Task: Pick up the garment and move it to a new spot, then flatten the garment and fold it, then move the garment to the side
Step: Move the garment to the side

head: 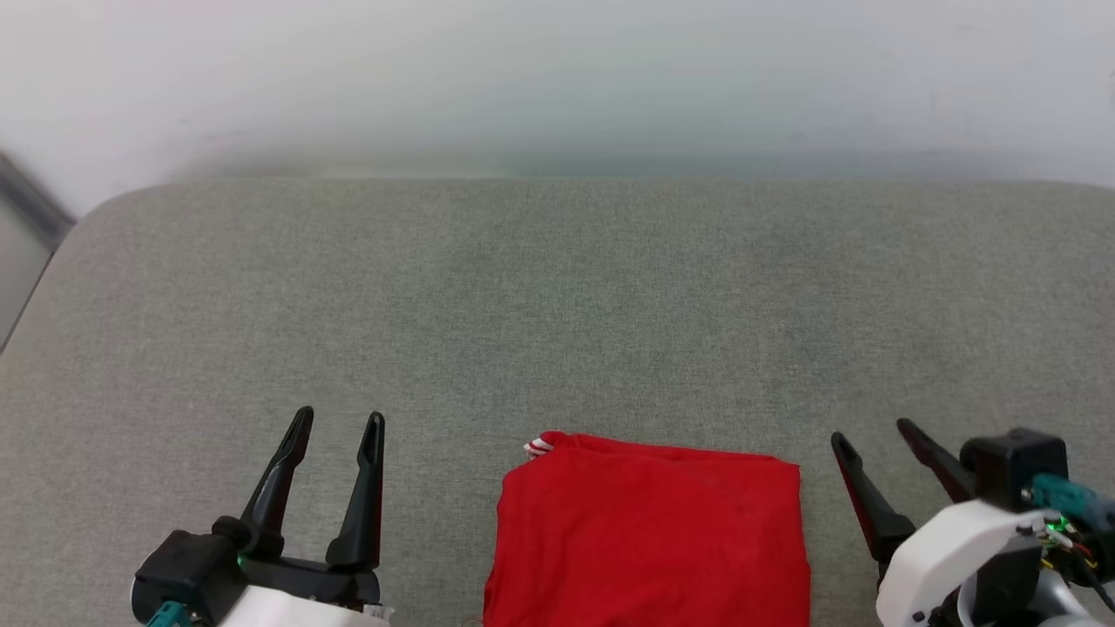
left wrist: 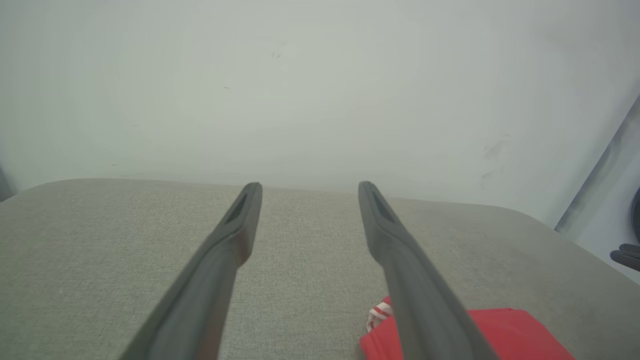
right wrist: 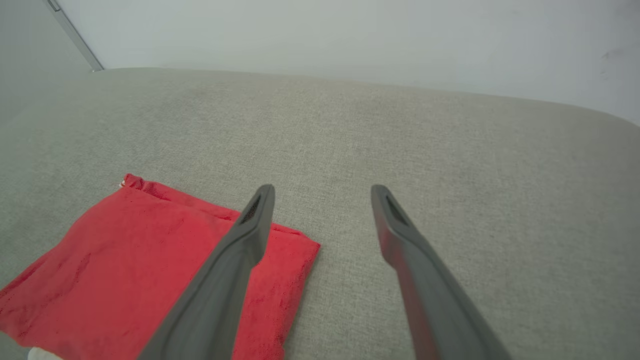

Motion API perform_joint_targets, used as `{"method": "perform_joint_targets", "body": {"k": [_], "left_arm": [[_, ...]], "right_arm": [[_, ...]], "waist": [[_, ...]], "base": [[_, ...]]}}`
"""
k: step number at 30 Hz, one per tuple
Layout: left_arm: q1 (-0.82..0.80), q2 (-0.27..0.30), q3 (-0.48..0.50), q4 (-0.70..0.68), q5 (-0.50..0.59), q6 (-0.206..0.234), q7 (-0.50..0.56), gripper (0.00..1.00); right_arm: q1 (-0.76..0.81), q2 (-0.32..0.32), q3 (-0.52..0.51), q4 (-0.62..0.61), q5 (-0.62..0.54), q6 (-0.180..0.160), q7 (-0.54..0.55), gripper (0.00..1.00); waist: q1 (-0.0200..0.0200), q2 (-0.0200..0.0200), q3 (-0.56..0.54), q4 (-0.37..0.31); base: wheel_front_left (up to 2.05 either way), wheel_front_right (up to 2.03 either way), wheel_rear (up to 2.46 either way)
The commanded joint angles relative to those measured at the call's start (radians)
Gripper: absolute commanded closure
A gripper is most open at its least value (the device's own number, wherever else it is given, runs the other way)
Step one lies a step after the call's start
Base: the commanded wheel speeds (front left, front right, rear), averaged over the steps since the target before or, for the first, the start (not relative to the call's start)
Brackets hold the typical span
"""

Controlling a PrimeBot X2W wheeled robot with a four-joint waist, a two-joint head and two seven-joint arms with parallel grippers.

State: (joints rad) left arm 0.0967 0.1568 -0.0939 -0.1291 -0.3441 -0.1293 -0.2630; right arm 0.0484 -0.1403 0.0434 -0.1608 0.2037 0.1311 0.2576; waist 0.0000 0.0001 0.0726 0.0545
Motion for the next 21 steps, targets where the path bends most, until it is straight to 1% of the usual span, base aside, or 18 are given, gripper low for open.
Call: {"method": "perform_joint_targets", "body": {"k": [1,2,3,6,7,12,14,16,19,21], "left_arm": [[-0.011,0.0,0.0,-0.003,0.008,-0.001,-0.002,0.0],[-0.015,0.0,-0.001,-0.004,0.007,-0.001,-0.002,0.0],[-0.018,0.0,-0.005,-0.003,0.007,-0.001,-0.002,0.0],[-0.035,-0.004,-0.015,-0.021,0.005,-0.001,-0.002,0.0],[-0.037,-0.006,-0.018,-0.025,0.003,-0.001,-0.002,0.0],[-0.058,-0.002,-0.033,-0.042,0.0,-0.001,-0.002,0.0],[-0.063,-0.003,-0.039,-0.042,0.0,-0.001,-0.002,0.0],[-0.069,-0.006,-0.045,-0.046,-0.001,-0.001,-0.002,0.0],[-0.079,-0.006,-0.055,-0.046,-0.004,-0.001,-0.002,0.0],[-0.089,-0.005,-0.066,-0.045,-0.006,-0.001,-0.002,0.0]], "right_arm": [[-0.018,-0.006,0.005,-0.021,0.021,-0.001,0.068,0.0],[-0.023,-0.005,0.004,-0.03,0.029,-0.001,0.142,0.0],[-0.032,-0.028,0.03,-0.051,0.031,0.0,0.201,0.0],[-0.038,-0.024,0.038,-0.1,0.063,-0.001,0.385,0.0],[-0.036,-0.031,0.047,-0.116,0.063,0.0,0.447,0.0],[-0.016,0.001,0.016,-0.153,0.039,-0.001,0.688,0.0],[-0.005,0.023,0.007,-0.15,0.042,-0.001,0.754,0.0],[-0.005,0.032,0.003,-0.14,0.031,-0.001,0.798,0.0],[-0.012,0.051,-0.012,-0.103,0.023,-0.001,0.832,0.0],[-0.025,0.067,-0.018,-0.067,0.038,0.0,0.842,0.0]], "waist": [[0.0,-0.0001,0.008,0.0],[0.0,-0.0001,0.012,0.001],[0.0,-0.0001,0.016,0.003],[0.0,-0.0001,0.033,0.015],[0.0,-0.0001,0.038,0.02],[0.0,-0.0001,0.067,0.051],[0.0,-0.0001,0.077,0.064],[0.0,-0.0001,0.088,0.077],[0.0,-0.0001,0.105,0.095],[0.0,-0.0001,0.115,0.106]], "base": [[0.0,0.0,0.0],[0.0,0.0,0.0],[0.0,0.0,0.0],[0.0,0.0,0.0],[0.0,0.0,0.0],[0.0,0.0,0.0],[0.0,0.0,0.0],[0.0,0.0,0.0],[0.0,0.0,0.0],[0.0,0.0,0.0]]}}
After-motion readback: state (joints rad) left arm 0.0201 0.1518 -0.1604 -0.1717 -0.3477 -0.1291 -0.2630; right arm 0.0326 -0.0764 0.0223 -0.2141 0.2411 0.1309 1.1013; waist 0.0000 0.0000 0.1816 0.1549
